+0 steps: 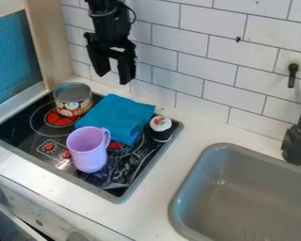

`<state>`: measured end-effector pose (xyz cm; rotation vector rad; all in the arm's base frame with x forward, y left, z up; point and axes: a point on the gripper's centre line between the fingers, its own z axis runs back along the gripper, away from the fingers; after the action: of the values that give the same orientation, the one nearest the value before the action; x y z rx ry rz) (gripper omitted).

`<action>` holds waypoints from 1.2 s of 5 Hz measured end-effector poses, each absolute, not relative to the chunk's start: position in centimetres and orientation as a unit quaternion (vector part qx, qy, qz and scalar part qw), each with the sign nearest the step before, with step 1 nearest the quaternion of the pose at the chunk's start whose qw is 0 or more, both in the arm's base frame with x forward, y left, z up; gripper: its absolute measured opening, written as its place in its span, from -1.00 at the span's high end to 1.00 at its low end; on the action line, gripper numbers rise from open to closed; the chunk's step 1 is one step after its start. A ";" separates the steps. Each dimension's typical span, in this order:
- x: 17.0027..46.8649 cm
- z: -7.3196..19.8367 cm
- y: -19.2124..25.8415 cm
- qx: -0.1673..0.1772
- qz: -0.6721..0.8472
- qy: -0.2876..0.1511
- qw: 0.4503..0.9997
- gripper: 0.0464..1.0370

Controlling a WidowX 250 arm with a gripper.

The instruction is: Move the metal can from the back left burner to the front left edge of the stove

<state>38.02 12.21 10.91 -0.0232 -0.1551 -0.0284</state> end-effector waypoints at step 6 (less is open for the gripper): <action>39.8 8.1 19.7 0.029 0.055 -0.086 0.994 -0.93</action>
<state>39.79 19.68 8.08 0.0580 -0.1723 0.1096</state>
